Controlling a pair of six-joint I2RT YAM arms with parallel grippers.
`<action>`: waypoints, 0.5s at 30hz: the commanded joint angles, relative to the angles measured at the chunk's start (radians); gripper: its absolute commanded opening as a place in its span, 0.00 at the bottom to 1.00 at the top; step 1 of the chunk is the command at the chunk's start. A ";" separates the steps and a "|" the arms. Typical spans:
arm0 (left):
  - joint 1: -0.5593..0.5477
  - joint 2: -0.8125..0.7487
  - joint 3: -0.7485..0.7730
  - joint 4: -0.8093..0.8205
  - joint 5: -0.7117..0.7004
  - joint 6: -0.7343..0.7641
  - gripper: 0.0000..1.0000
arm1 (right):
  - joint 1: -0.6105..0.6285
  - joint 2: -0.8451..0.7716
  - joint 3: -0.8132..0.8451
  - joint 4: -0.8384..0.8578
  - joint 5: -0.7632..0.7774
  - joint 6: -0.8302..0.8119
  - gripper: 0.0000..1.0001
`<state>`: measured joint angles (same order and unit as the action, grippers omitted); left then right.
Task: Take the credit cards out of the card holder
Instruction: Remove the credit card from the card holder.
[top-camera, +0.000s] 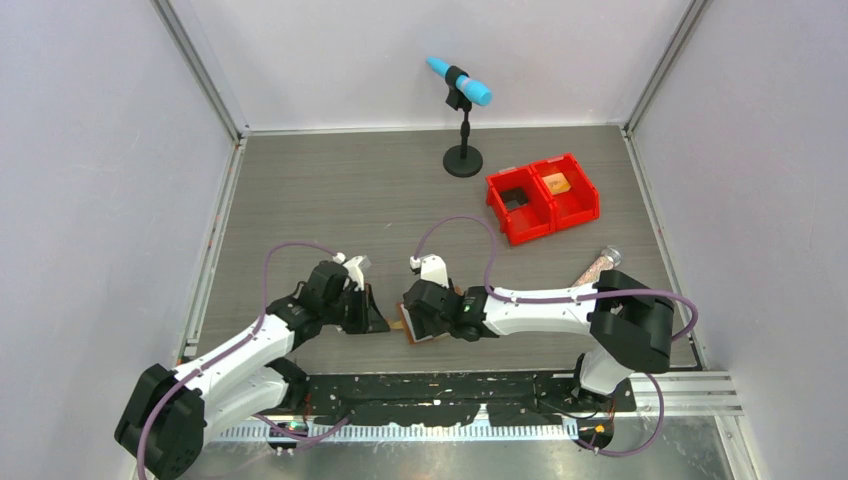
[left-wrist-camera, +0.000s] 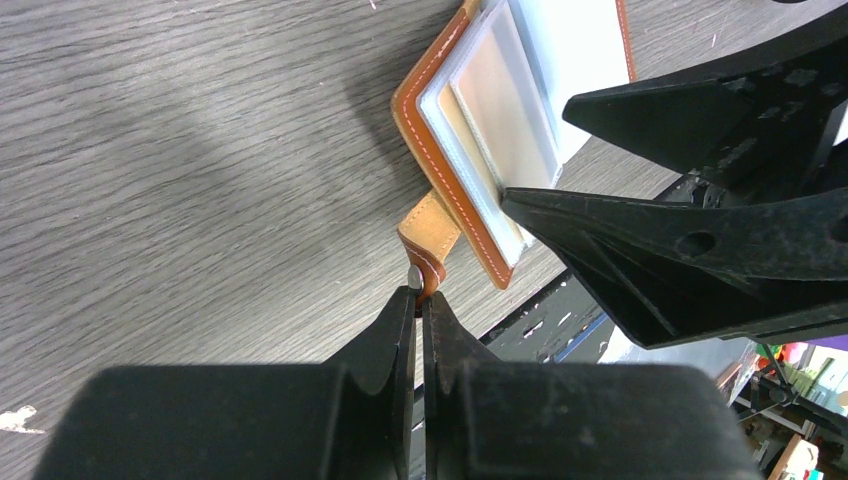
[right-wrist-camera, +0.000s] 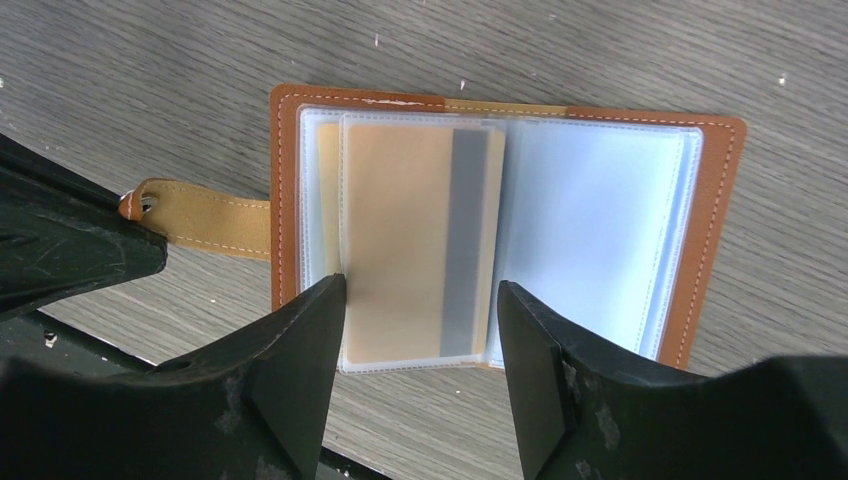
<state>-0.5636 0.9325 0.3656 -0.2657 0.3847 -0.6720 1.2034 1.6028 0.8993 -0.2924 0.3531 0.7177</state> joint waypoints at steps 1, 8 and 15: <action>-0.002 -0.011 -0.011 0.024 -0.005 0.008 0.00 | 0.002 -0.044 0.011 -0.047 0.053 0.008 0.64; -0.002 -0.013 -0.014 0.022 -0.008 0.008 0.00 | 0.002 -0.060 0.007 -0.059 0.061 0.008 0.65; -0.002 -0.007 -0.013 0.013 -0.018 0.009 0.00 | 0.003 -0.100 0.001 -0.097 0.084 0.009 0.65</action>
<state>-0.5636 0.9325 0.3565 -0.2634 0.3847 -0.6724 1.2034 1.5631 0.8993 -0.3321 0.3771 0.7177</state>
